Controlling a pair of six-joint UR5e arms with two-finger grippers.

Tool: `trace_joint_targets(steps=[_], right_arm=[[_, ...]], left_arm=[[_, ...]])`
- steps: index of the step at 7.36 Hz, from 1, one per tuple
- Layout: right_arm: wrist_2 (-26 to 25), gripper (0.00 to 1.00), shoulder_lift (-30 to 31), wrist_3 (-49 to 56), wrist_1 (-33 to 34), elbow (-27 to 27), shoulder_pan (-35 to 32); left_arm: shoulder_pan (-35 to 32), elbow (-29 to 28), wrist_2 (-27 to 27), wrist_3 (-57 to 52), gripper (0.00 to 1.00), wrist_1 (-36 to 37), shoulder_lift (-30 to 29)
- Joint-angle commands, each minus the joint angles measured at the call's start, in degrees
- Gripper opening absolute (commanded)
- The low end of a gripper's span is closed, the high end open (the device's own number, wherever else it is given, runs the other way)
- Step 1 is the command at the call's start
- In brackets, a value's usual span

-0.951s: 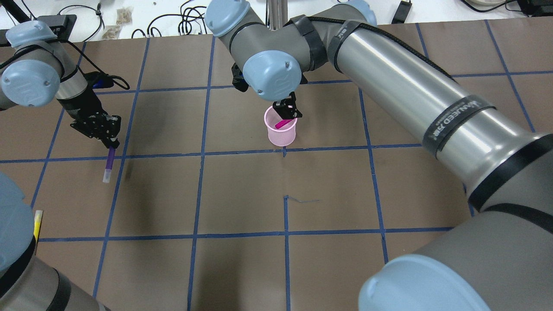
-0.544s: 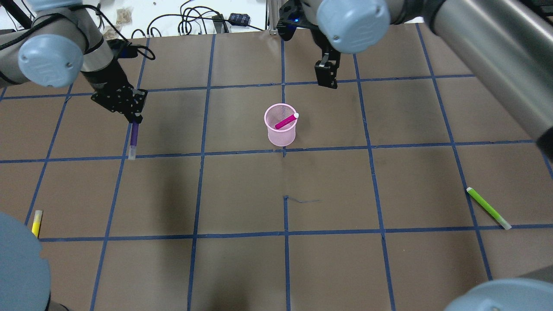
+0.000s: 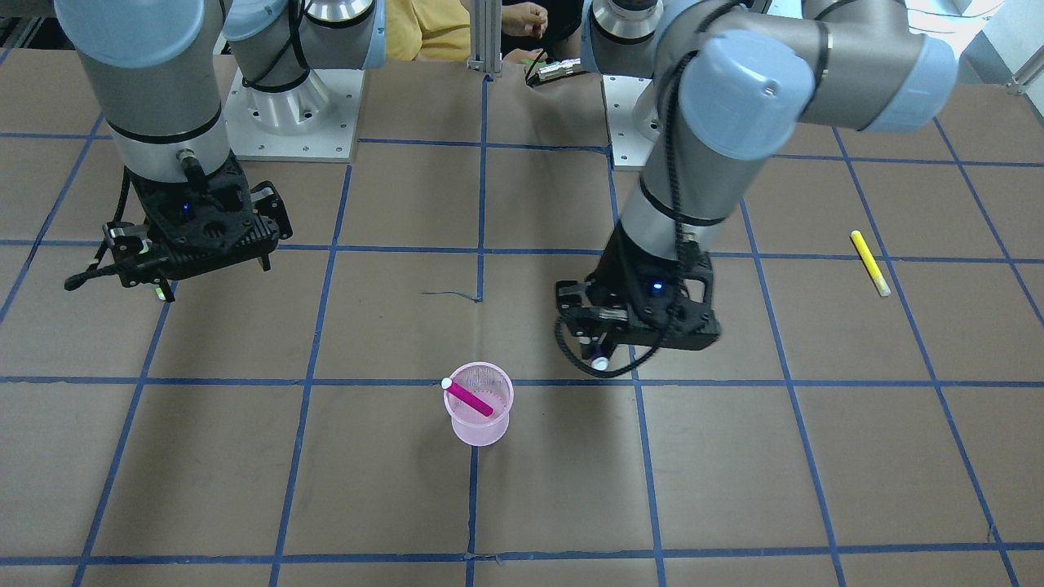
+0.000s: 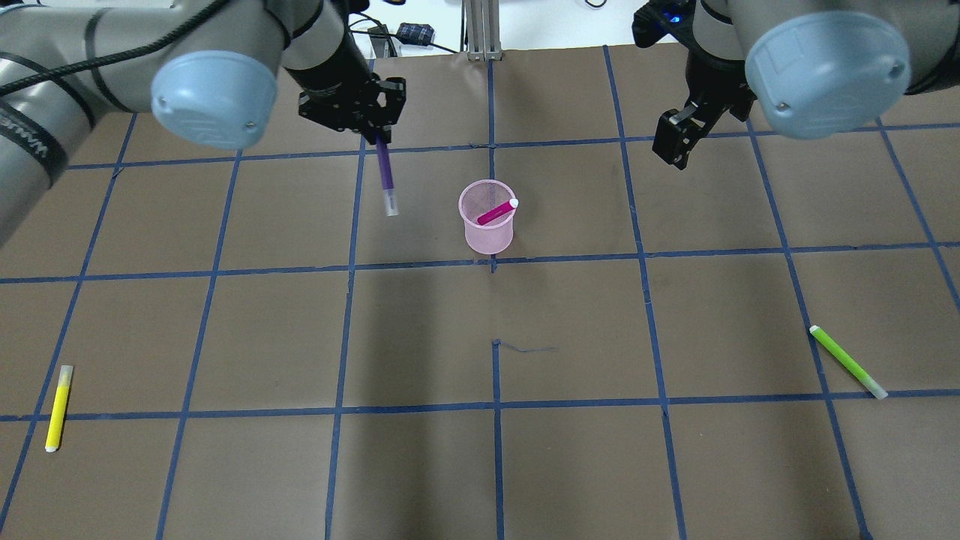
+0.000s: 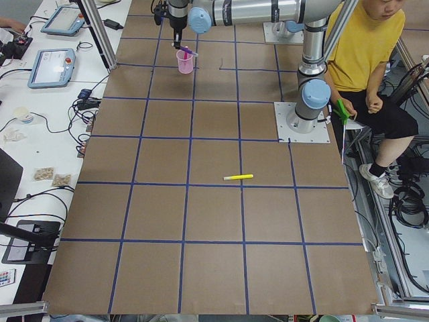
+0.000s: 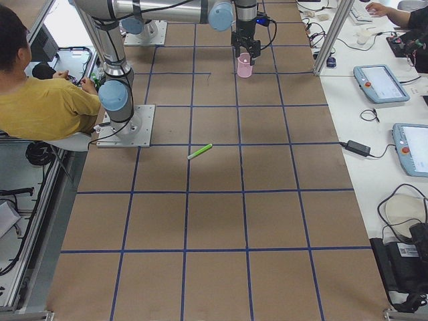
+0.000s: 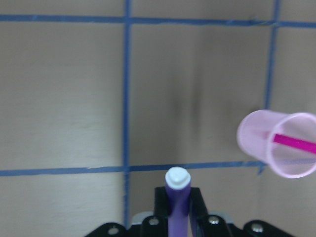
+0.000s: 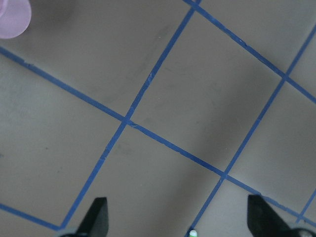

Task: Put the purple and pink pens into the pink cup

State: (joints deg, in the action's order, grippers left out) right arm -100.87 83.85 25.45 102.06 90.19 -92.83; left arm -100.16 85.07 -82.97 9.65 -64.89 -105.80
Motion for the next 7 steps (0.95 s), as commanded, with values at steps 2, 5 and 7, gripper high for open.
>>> trace_joint_targets(steps=[2, 5, 7], right_arm=[[6.88, 1.00, 1.14, -22.13, 0.86, -0.37, 0.55], [7.35, 1.00, 2.63, -26.95, -3.94, -0.28, 0.55], [7.44, 1.00, 2.72, -27.30, -4.24, -0.10, 0.46]], left_arm=[[-8.64, 3.60, -5.77, 5.20, 0.00, 16.70, -1.60], [-8.82, 10.90, -6.59, 4.84, 0.00, 29.55, -2.04], [-8.74, 11.17, -6.59, 4.51, 0.00, 31.39, -3.44]])
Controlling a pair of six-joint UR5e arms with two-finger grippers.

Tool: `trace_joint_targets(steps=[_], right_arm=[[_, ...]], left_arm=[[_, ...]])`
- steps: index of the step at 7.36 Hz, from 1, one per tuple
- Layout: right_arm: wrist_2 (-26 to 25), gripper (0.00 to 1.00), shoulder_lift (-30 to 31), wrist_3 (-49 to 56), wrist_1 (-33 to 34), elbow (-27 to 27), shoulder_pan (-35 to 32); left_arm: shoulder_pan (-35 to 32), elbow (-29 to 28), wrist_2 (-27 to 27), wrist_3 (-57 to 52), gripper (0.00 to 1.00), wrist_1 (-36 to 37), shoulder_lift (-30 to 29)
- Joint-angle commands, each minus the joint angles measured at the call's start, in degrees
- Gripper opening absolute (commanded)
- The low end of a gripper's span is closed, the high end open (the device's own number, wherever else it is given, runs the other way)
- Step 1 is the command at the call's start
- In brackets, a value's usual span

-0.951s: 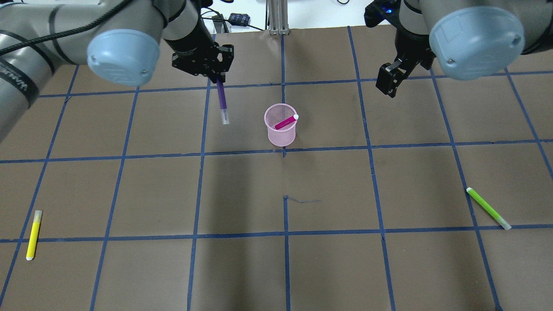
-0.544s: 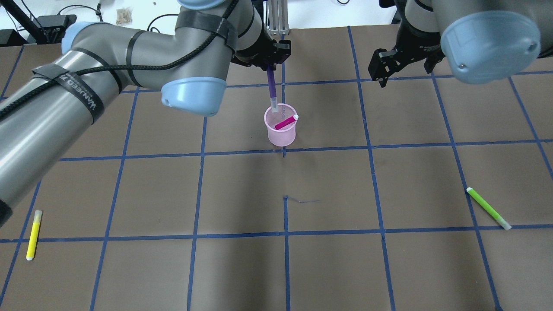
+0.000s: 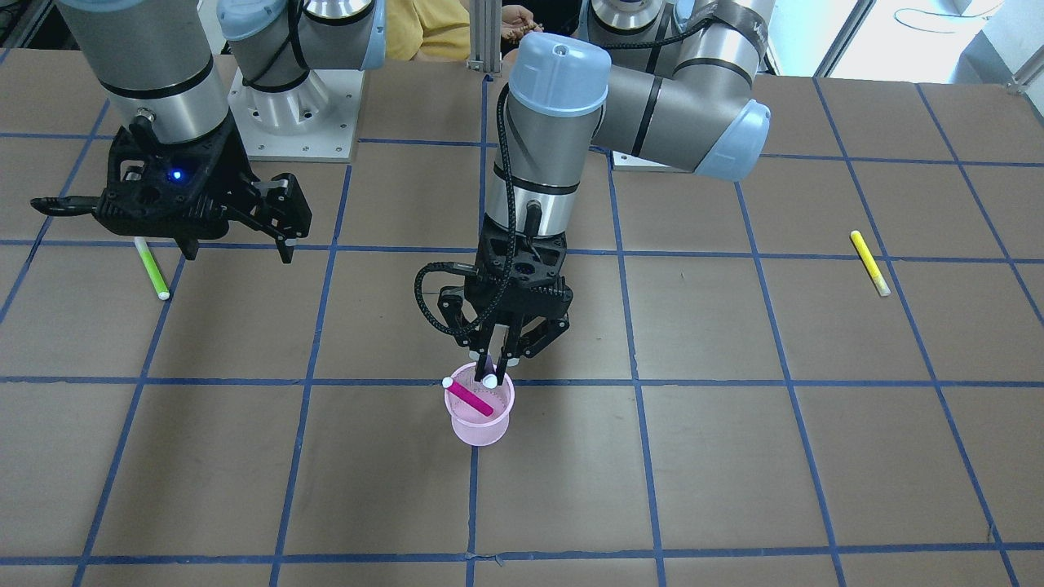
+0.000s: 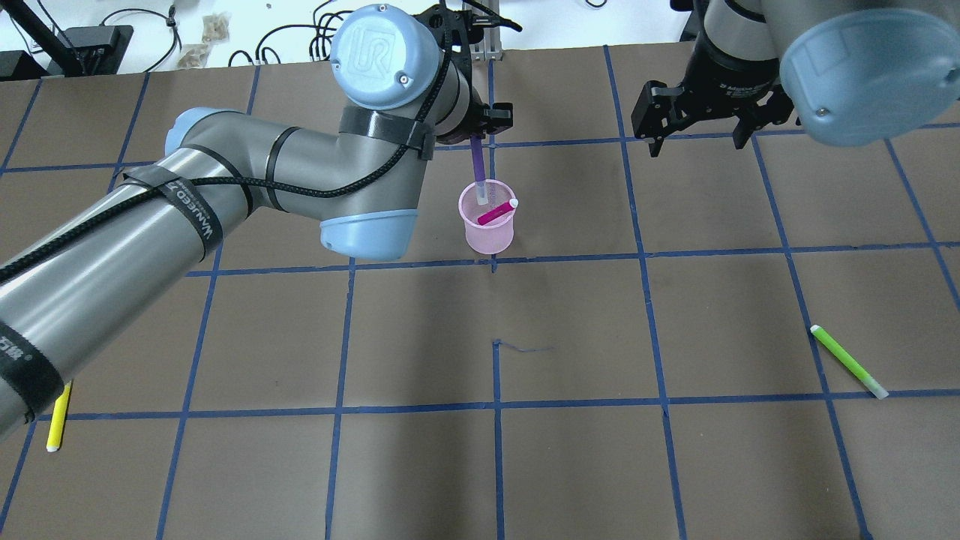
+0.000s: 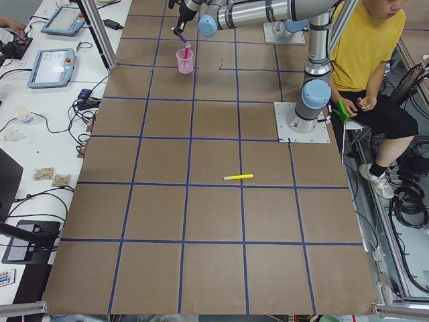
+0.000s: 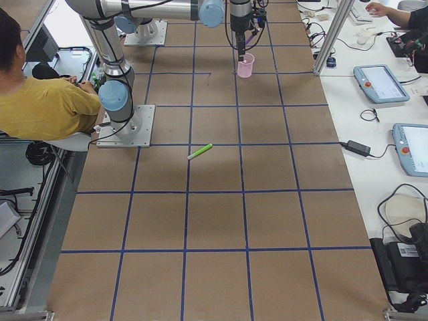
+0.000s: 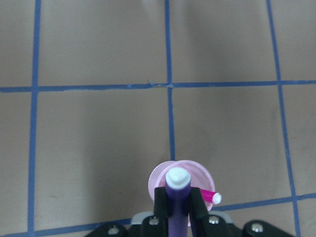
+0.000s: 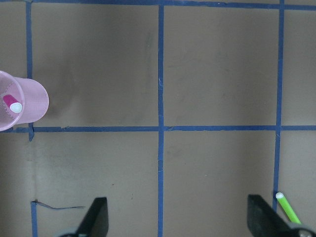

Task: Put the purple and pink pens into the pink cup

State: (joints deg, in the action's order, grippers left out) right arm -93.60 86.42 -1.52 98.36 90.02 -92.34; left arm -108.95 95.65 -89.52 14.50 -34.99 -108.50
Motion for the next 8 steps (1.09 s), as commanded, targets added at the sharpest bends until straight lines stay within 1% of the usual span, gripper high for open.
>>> trace_joint_targets(steps=[1, 3, 5, 7, 8], right_arm=[[0.18, 1.00, 0.59, -0.32, -0.54, 0.24, -0.12], [2.01, 1.00, 0.60, -0.67, -0.28, 0.07, -0.30], [2.29, 1.00, 0.68, -0.59, -0.10, 0.24, -0.30], [2.37, 1.00, 0.68, -0.33, -0.01, 0.16, -0.30], [2.37, 1.00, 0.68, -0.15, 0.08, -0.02, -0.30]], left_arm=[[0.06, 0.24, 0.04, -0.18, 0.00, 3.15, -1.79], [0.06, 1.28, -0.13, -0.53, 0.00, 7.37, -3.46], [0.15, 4.52, -0.13, -0.70, 0.00, 12.11, -4.52], [0.23, 5.07, -0.04, -0.44, 0.00, 12.31, -4.44], [0.23, 5.50, 0.22, -0.44, 0.02, 12.31, -4.53]])
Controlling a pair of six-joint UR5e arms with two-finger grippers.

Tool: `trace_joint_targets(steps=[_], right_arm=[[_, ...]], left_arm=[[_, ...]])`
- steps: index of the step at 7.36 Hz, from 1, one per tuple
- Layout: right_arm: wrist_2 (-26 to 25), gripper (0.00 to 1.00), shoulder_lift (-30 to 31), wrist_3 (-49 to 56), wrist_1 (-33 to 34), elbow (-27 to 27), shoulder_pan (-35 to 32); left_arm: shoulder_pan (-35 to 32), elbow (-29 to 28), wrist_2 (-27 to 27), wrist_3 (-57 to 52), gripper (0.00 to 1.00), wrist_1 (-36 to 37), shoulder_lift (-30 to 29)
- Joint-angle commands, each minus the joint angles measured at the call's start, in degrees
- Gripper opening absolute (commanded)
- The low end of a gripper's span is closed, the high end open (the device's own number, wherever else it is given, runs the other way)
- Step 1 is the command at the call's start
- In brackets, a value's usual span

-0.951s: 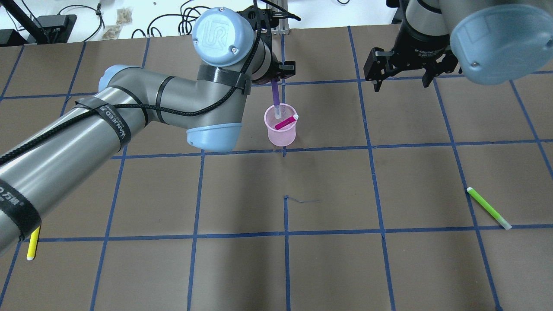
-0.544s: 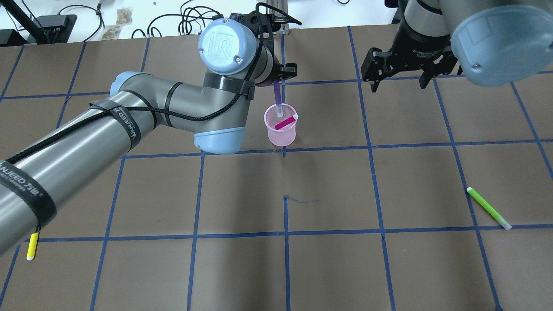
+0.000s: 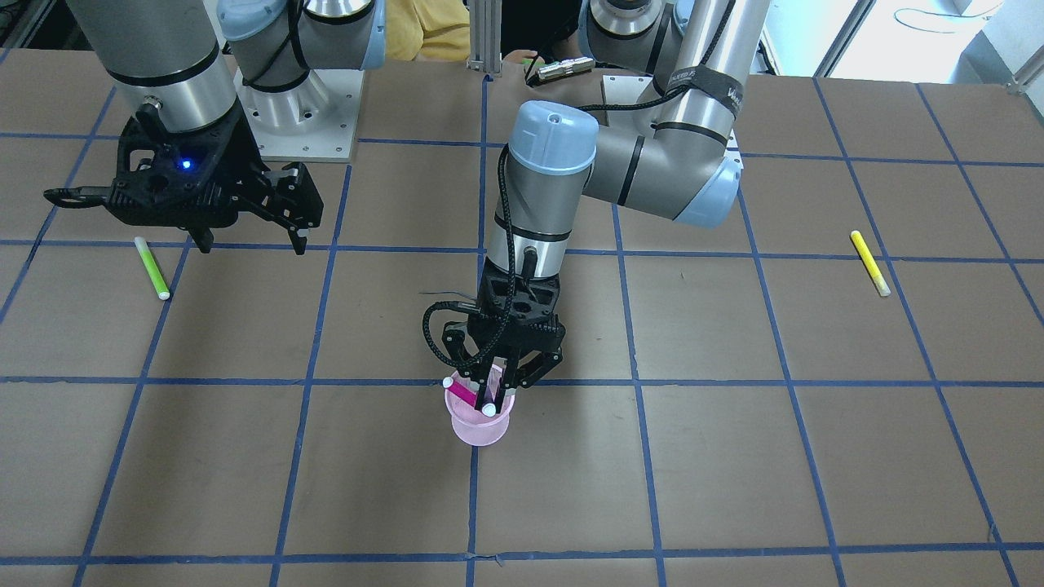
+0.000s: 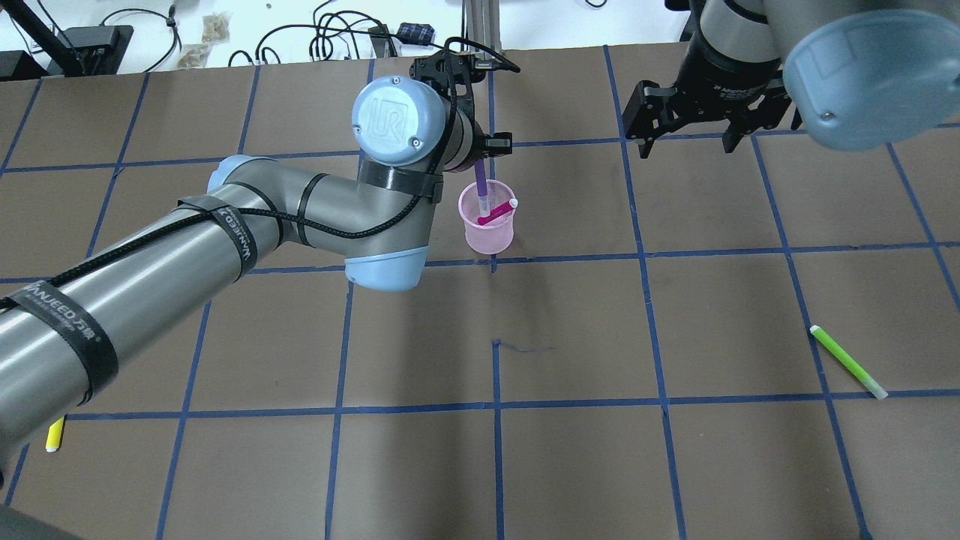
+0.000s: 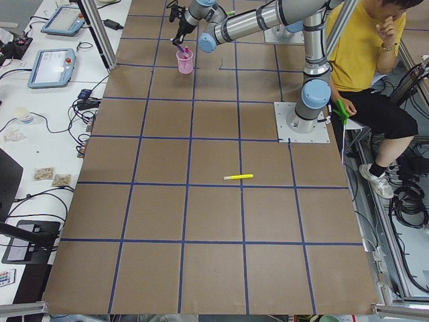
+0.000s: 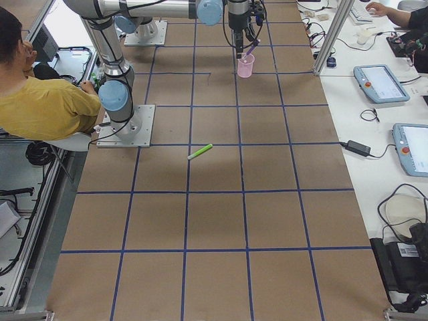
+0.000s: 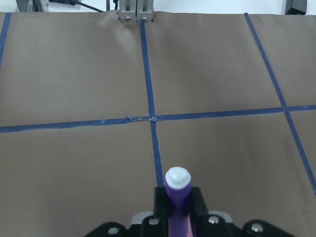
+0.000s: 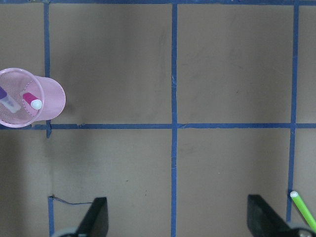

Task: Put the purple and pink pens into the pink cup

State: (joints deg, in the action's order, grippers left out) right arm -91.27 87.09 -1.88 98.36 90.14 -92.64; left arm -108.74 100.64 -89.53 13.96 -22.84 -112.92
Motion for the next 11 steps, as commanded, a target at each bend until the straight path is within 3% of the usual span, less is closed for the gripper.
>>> trace_joint_targets(steps=[1, 2, 3, 5, 6, 7, 9, 11], right_arm=[[0.04, 1.00, -0.08, 0.30, 0.08, -0.05, 0.00], [-0.13, 1.00, 0.00, 0.38, -0.18, 0.12, 0.09], [-0.05, 1.00, 0.01, 0.38, -0.01, 0.12, 0.00], [-0.14, 1.00, 0.01, 0.38, -0.01, 0.12, 0.00], [-0.05, 1.00, 0.01, 0.38, -0.01, 0.04, 0.00], [-0.05, 1.00, 0.01, 0.38, -0.01, 0.12, 0.00], [-0.13, 1.00, -0.08, 0.38, -0.01, 0.04, 0.00], [-0.93, 1.00, -0.08, 0.82, -0.01, -0.31, 0.09]], left_arm=[[-0.07, 1.65, 0.76, -0.16, 0.13, 0.16, -0.20], [-0.07, 2.62, 0.68, 0.10, 0.70, 0.25, -0.11], [0.01, 3.50, 0.85, 0.62, 1.00, 0.16, 0.24], [1.32, 2.64, 0.85, 0.72, 1.00, -3.76, 3.13], [4.73, 0.98, 5.55, 0.63, 1.00, -9.80, 5.23], [7.63, -2.26, 8.73, 0.28, 1.00, -19.25, 7.51], [10.81, -11.65, 8.33, -5.83, 1.00, -44.52, 11.56], [13.45, -15.20, 0.37, -9.29, 1.00, -64.52, 16.48]])
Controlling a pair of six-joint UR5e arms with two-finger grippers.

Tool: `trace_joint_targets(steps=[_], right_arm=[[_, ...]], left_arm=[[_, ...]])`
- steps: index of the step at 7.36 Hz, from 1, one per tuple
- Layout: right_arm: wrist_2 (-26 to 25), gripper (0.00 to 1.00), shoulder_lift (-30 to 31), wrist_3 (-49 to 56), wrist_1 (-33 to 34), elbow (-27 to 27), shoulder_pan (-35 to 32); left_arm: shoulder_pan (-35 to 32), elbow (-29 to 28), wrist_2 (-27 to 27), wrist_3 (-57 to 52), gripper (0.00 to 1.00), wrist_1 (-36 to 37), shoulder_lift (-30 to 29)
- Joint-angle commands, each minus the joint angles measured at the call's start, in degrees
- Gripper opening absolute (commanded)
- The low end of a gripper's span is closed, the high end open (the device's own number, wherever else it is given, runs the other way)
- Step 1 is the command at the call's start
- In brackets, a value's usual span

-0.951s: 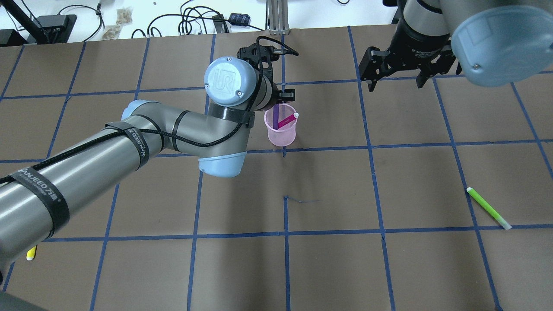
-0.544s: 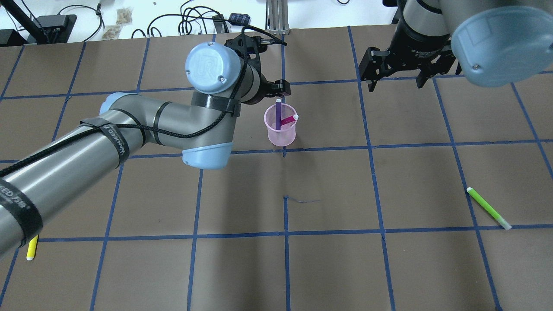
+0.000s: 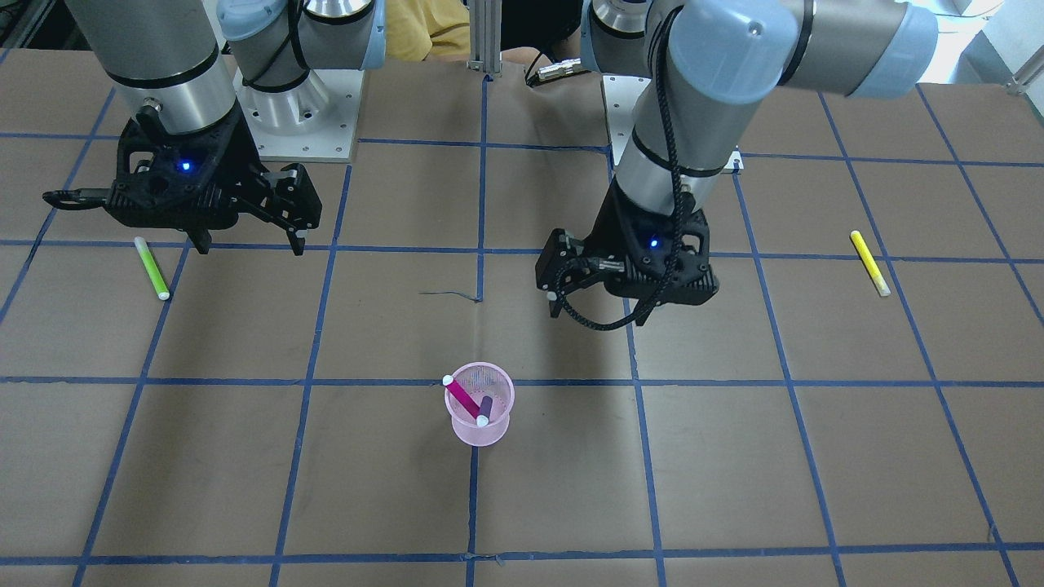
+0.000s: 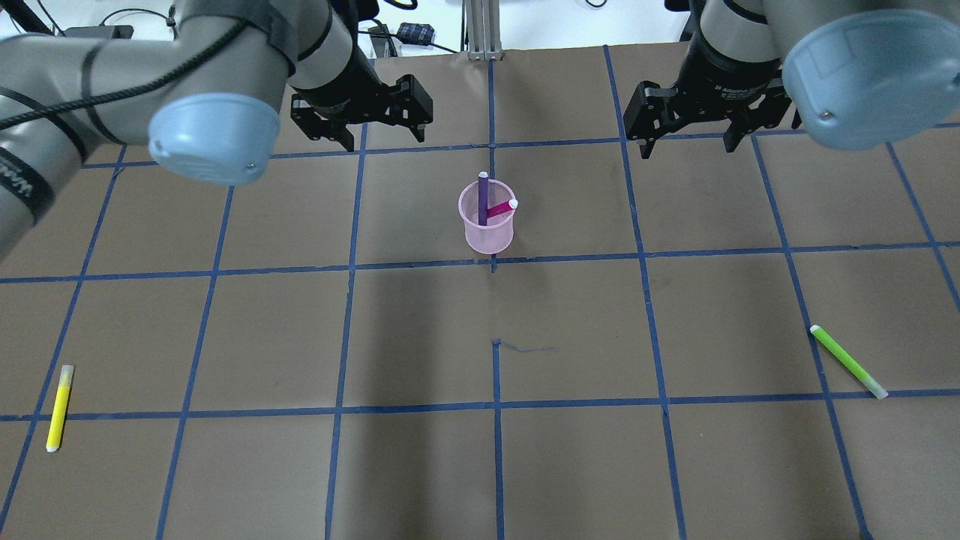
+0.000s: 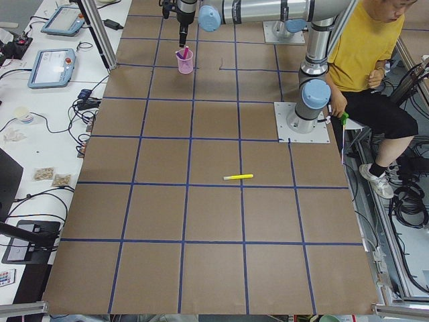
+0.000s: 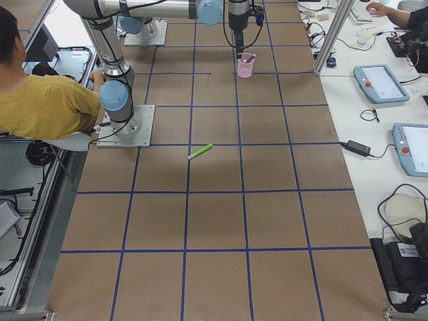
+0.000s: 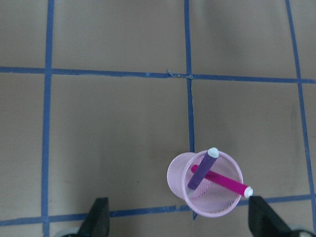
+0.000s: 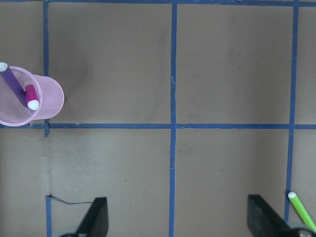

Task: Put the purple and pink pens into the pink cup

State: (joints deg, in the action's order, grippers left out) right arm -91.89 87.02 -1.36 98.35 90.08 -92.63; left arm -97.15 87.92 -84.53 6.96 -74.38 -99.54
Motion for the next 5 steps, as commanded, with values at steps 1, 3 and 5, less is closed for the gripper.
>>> trace_joint_targets(steps=[1, 3, 5], right_arm=[[-0.22, 1.00, 0.08, 0.56, 0.00, -0.26, 0.08], [0.30, 1.00, 0.08, 0.48, 0.09, -0.17, -0.01], [-0.13, 1.00, 0.08, 0.65, 0.09, -0.17, 0.08]], left_arm=[[3.35, -2.49, -5.29, -3.00, 1.00, -16.47, 5.90], [8.70, -2.23, -4.42, -8.08, 1.00, -20.37, 9.53], [9.26, -1.00, -4.85, -8.02, 1.00, -21.50, 10.85]])
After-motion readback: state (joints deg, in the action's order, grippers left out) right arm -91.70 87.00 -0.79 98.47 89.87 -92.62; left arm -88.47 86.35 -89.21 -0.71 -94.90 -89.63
